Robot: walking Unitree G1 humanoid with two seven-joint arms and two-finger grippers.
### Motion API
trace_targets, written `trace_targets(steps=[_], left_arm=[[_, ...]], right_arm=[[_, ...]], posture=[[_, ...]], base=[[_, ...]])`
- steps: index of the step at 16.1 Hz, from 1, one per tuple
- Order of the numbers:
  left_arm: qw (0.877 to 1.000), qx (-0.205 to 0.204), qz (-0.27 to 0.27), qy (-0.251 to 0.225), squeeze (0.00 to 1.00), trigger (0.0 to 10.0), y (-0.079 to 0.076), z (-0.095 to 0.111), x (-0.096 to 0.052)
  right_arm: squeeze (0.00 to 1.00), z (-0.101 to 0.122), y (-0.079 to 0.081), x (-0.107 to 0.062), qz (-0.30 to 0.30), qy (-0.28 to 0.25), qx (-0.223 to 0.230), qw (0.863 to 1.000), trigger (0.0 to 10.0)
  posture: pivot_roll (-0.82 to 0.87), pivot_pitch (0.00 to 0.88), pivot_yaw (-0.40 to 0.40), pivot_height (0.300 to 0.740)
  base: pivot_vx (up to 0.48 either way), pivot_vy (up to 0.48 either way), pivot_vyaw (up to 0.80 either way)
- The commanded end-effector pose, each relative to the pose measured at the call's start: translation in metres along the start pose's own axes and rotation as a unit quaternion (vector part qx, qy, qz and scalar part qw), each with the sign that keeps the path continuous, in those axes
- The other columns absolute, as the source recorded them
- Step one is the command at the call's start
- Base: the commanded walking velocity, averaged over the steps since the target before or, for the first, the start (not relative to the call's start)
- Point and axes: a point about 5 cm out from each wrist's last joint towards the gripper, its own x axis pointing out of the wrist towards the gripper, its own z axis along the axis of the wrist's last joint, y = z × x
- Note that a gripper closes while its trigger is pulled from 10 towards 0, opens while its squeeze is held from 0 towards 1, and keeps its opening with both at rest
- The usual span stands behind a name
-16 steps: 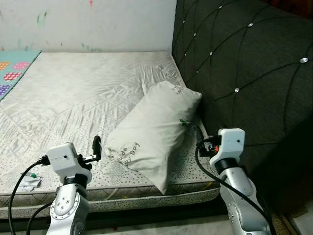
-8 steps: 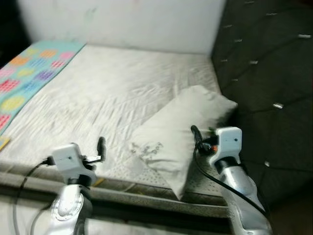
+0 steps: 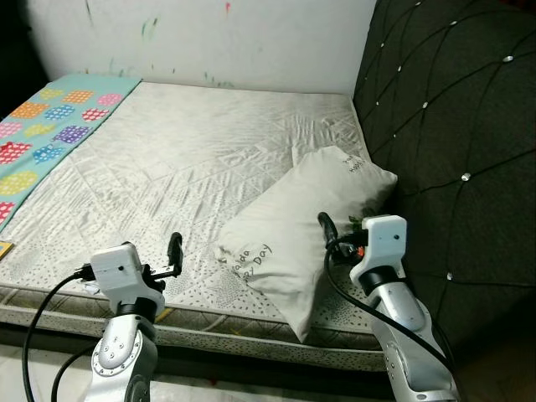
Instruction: Clean up the room
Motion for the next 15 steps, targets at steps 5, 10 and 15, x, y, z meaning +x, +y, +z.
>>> trace_targets(steps=[5, 10, 15], left_arm=[[1.000, 0.008, -0.020, -0.008, 0.00, 10.0, -0.0029, 0.0039, -0.0021], [1.000, 0.006, -0.023, -0.003, 0.00, 10.0, -0.0057, 0.0019, -0.0023], [1.000, -0.028, 0.004, 0.014, 0.00, 10.0, -0.0041, -0.0026, -0.0013]], right_arm=[[0.00, 0.0003, -0.0068, 0.0013, 0.018, -0.001, -0.016, 1.000, 10.0], [0.00, 0.0013, -0.0038, 0.0022, 0.024, -0.004, -0.017, 1.000, 10.0], [0.00, 0.0011, -0.0048, 0.0036, 0.028, -0.002, -0.018, 0.999, 10.0]], posture=[[0.00, 0.000, -0.041, 0.740], [0.00, 0.000, -0.042, 0.740], [0.00, 0.000, -0.049, 0.740]], base=[[0.000, 0.000, 0.00], [0.000, 0.000, 0.00], [0.000, 0.000, 0.00]])
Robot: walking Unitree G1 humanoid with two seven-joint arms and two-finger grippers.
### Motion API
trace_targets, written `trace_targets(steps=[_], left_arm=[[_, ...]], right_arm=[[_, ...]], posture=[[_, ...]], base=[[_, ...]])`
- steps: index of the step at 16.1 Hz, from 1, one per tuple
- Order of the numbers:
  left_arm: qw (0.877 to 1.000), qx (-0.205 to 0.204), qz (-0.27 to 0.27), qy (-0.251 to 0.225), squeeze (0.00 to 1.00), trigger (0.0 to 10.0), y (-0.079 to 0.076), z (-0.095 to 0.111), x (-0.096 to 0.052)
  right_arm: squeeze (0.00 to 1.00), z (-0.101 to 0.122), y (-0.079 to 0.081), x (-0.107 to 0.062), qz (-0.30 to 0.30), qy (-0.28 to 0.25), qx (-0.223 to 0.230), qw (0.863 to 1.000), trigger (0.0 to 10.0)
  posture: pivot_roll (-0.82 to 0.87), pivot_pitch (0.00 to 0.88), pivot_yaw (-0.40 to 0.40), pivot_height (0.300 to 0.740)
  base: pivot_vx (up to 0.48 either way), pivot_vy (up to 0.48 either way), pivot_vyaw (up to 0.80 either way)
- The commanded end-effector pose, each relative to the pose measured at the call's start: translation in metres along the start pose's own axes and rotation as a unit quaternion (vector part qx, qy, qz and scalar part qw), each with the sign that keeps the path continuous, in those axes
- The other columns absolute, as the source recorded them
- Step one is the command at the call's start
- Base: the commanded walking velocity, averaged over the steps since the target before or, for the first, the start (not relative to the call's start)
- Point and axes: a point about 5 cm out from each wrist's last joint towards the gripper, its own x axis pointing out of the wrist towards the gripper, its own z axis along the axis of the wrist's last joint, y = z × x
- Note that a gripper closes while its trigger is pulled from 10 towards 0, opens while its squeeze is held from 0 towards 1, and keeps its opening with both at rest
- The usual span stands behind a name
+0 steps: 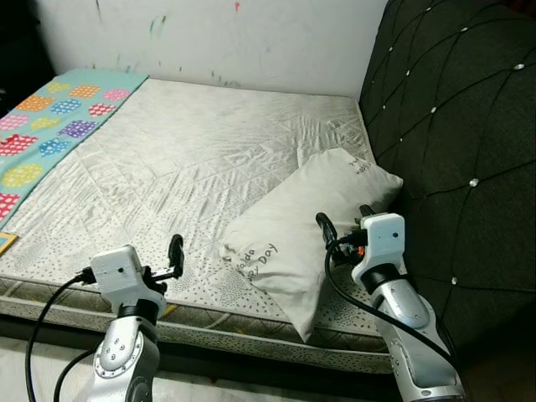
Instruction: Clean up the room
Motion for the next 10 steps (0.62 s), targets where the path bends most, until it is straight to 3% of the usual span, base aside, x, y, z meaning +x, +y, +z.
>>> trace_targets(steps=[1, 4, 10], left_arm=[[1.000, -0.002, -0.002, 0.000, 0.00, 10.0, -0.0017, 0.0009, 0.0001], [1.000, 0.007, -0.005, 0.002, 0.00, 10.0, -0.0021, 0.0002, -0.0005], [1.000, 0.008, -0.009, 0.001, 0.00, 10.0, -0.0027, -0.0003, 0.0010]], right_arm=[[0.00, 0.0018, -0.0019, 0.0021, -0.001, -0.003, -0.001, 1.000, 10.0], [0.00, 0.0011, -0.0021, 0.0011, 0.001, -0.001, -0.002, 1.000, 10.0], [0.00, 0.0011, -0.0030, 0.0010, -0.001, -0.001, -0.004, 1.000, 10.0]], posture=[[0.00, 0.000, -0.049, 0.740], [-0.01, 0.000, -0.050, 0.740], [-0.01, 0.000, -0.046, 0.740]], base=[[0.000, 0.000, 0.00], [0.000, 0.213, 0.00], [0.000, 0.480, 0.00]])
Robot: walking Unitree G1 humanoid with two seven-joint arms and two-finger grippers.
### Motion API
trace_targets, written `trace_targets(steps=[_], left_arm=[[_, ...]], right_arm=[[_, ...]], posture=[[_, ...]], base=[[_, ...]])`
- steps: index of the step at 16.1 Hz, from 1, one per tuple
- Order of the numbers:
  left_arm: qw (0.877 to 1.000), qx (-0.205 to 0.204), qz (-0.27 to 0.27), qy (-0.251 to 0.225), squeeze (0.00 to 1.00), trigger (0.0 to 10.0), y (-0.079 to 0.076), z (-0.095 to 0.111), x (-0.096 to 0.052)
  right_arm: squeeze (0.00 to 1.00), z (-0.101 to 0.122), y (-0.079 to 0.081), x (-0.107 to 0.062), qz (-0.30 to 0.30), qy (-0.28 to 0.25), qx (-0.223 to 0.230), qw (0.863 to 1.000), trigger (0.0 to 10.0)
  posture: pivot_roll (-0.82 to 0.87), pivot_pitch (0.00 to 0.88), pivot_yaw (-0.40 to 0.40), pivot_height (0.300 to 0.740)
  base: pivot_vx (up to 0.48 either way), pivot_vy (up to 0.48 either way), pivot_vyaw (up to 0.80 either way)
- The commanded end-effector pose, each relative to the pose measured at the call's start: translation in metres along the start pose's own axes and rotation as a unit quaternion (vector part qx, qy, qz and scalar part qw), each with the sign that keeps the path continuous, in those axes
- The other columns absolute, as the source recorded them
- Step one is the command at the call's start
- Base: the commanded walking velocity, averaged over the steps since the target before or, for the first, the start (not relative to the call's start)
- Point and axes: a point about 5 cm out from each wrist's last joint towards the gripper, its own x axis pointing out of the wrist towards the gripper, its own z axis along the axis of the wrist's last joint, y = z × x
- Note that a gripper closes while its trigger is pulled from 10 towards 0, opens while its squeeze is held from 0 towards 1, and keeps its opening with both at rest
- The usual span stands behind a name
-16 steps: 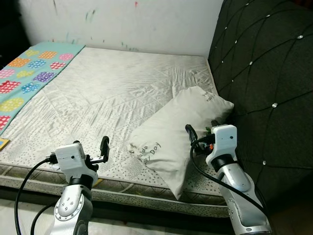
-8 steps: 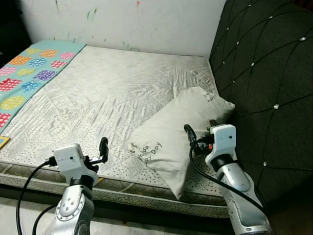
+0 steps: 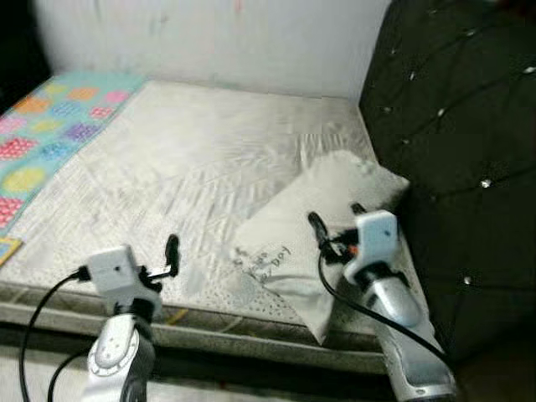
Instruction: Clean up the room
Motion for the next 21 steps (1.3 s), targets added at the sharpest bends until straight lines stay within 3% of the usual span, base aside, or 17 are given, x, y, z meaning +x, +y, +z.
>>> trace_targets(steps=[1, 8, 14, 21], left_arm=[[1.000, -0.001, -0.007, 0.011, 0.00, 10.0, -0.0045, -0.0050, -0.0014], [1.000, 0.001, -0.009, 0.008, 0.00, 10.0, -0.0050, -0.0044, 0.0013], [0.999, -0.003, -0.045, -0.004, 0.00, 10.0, -0.0104, -0.0003, 0.0000], [0.998, -0.013, -0.060, -0.001, 0.00, 10.0, -0.0127, -0.0009, -0.0025]], right_arm=[[0.00, -0.0024, -0.0072, -0.0029, -0.011, 0.005, -0.002, 1.000, 10.0], [0.00, -0.0010, -0.0073, 0.0018, -0.010, 0.002, -0.003, 1.000, 10.0], [0.00, -0.0021, -0.0056, 0.0010, -0.007, 0.003, -0.004, 1.000, 10.0], [0.00, -0.0033, -0.0039, 0.0021, 0.001, 0.006, -0.002, 1.000, 10.0]], posture=[[-0.01, 0.000, -0.043, 0.740], [-0.01, 0.000, -0.042, 0.740], [-0.02, 0.000, -0.041, 0.740], [-0.01, 0.000, -0.045, 0.740]], base=[[0.000, 0.480, 0.00], [0.000, 0.480, 0.00], [0.000, 0.000, 0.00], [0.321, 0.000, 0.00]])
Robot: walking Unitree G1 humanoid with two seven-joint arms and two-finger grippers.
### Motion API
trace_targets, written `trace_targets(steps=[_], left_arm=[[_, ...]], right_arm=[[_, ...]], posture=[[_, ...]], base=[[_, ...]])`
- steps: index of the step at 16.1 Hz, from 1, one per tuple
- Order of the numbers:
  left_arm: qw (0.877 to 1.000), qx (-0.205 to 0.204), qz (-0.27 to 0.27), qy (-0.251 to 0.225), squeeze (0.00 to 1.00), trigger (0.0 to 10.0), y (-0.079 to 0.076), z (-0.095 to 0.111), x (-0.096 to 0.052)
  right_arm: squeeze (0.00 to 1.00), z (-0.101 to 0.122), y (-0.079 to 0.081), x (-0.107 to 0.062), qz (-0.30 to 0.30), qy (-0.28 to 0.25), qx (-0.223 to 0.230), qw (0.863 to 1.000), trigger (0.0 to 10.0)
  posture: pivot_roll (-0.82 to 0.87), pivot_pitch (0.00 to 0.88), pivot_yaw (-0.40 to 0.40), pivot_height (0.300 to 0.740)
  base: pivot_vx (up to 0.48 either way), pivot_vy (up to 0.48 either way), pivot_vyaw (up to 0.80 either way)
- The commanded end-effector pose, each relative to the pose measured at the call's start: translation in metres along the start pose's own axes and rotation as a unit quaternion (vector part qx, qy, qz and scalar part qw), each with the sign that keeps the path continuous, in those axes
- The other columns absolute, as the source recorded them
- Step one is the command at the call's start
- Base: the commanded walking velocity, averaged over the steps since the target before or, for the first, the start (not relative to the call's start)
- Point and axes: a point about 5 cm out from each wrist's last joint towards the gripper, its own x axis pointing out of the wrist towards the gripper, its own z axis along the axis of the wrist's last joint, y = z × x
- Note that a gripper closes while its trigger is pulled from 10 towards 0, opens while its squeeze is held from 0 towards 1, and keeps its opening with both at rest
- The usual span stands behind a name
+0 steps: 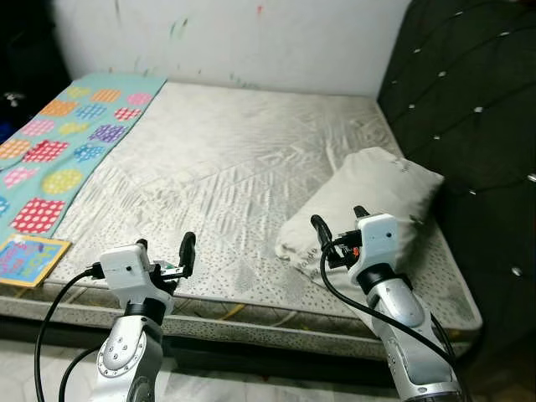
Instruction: Clean up the room
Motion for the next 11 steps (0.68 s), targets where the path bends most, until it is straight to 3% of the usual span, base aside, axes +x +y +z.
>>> trace_targets(steps=[1, 6, 11], left_arm=[[1.000, 0.000, -0.010, 0.002, 0.00, 10.0, -0.002, 0.001, -0.001], [1.000, 0.001, -0.009, 0.004, 0.00, 10.0, -0.003, 0.000, -0.002], [0.999, -0.019, 0.000, 0.032, 0.00, 10.0, -0.004, -0.014, -0.003]], right_arm=[[0.00, 0.002, -0.002, 0.002, 0.002, -0.004, 0.002, 1.000, 10.0], [0.00, 0.002, -0.001, 0.003, 0.007, -0.004, 0.000, 1.000, 10.0], [0.00, -0.003, 0.002, 0.001, 0.020, -0.003, -0.020, 1.000, 10.0]], posture=[[-0.01, 0.000, -0.046, 0.740], [0.00, 0.000, -0.053, 0.740], [-0.01, 0.000, -0.045, 0.740]], base=[[0.368, 0.000, 0.00], [0.331, 0.000, 0.00], [0.000, 0.000, 0.00]])
